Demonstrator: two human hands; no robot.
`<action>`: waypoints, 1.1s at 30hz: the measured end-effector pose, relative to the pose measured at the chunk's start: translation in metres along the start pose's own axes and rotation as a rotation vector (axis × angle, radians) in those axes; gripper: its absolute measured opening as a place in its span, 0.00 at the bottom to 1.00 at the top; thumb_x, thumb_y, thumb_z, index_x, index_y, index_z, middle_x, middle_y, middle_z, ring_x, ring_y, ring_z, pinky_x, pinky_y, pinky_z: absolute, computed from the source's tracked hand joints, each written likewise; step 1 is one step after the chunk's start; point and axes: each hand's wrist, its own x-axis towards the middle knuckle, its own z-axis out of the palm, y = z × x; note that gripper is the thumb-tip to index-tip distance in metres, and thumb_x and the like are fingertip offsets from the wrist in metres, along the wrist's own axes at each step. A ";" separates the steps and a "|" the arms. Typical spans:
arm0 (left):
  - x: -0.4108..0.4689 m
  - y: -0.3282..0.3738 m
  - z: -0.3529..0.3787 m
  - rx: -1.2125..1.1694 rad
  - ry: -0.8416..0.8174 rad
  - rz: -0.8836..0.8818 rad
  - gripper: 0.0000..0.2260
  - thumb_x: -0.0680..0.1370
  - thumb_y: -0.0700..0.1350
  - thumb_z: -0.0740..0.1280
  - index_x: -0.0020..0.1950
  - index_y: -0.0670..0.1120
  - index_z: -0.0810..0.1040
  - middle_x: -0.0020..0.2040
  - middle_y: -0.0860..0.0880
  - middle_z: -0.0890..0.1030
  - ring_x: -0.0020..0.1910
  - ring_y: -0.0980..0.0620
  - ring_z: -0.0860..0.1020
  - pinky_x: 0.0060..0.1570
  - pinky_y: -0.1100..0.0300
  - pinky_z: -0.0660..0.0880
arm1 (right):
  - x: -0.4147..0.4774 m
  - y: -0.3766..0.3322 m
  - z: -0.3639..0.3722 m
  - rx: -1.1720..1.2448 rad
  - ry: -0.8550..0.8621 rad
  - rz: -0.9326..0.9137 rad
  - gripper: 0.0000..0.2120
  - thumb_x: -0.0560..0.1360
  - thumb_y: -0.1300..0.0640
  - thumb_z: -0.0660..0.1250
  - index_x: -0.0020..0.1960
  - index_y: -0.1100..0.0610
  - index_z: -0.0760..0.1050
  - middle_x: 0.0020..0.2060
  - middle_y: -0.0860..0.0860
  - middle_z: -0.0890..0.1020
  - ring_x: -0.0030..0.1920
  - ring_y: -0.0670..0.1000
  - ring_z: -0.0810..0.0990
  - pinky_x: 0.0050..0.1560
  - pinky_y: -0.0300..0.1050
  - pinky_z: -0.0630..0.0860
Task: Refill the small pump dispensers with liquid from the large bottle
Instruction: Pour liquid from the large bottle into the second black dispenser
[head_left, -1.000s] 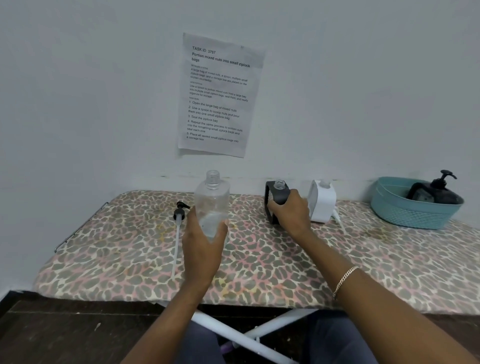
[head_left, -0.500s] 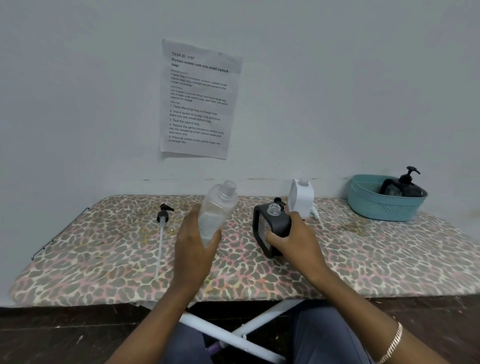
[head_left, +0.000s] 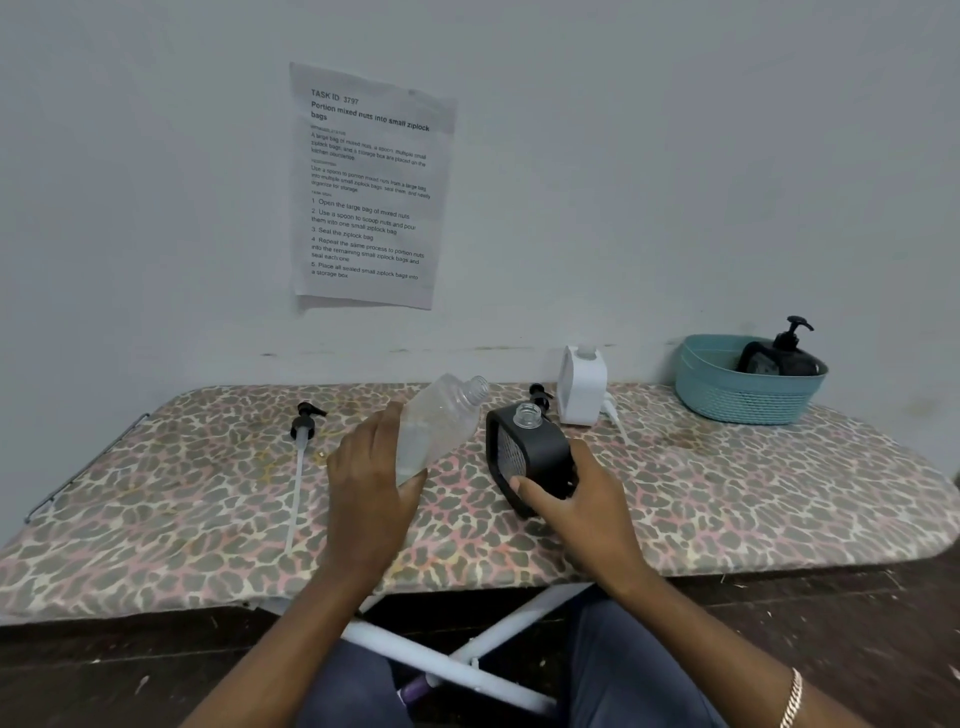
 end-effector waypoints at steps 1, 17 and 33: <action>0.000 0.000 0.000 0.020 0.002 0.008 0.38 0.71 0.41 0.80 0.78 0.43 0.69 0.68 0.41 0.78 0.66 0.39 0.76 0.63 0.40 0.73 | 0.000 0.000 -0.001 0.003 0.000 -0.007 0.18 0.74 0.49 0.79 0.59 0.43 0.75 0.48 0.37 0.84 0.48 0.32 0.82 0.44 0.27 0.76; -0.003 0.005 -0.005 0.180 0.049 0.079 0.43 0.67 0.39 0.83 0.79 0.47 0.69 0.68 0.40 0.77 0.67 0.36 0.75 0.64 0.37 0.72 | -0.006 0.004 0.004 -0.008 -0.014 -0.092 0.20 0.71 0.44 0.80 0.60 0.44 0.79 0.50 0.36 0.86 0.53 0.36 0.82 0.52 0.29 0.76; -0.001 0.007 -0.007 0.274 0.066 0.089 0.46 0.64 0.39 0.85 0.79 0.49 0.70 0.69 0.40 0.76 0.66 0.35 0.76 0.64 0.34 0.69 | -0.004 0.003 0.003 -0.032 -0.010 -0.127 0.21 0.71 0.43 0.81 0.60 0.45 0.80 0.48 0.38 0.86 0.51 0.37 0.83 0.50 0.30 0.76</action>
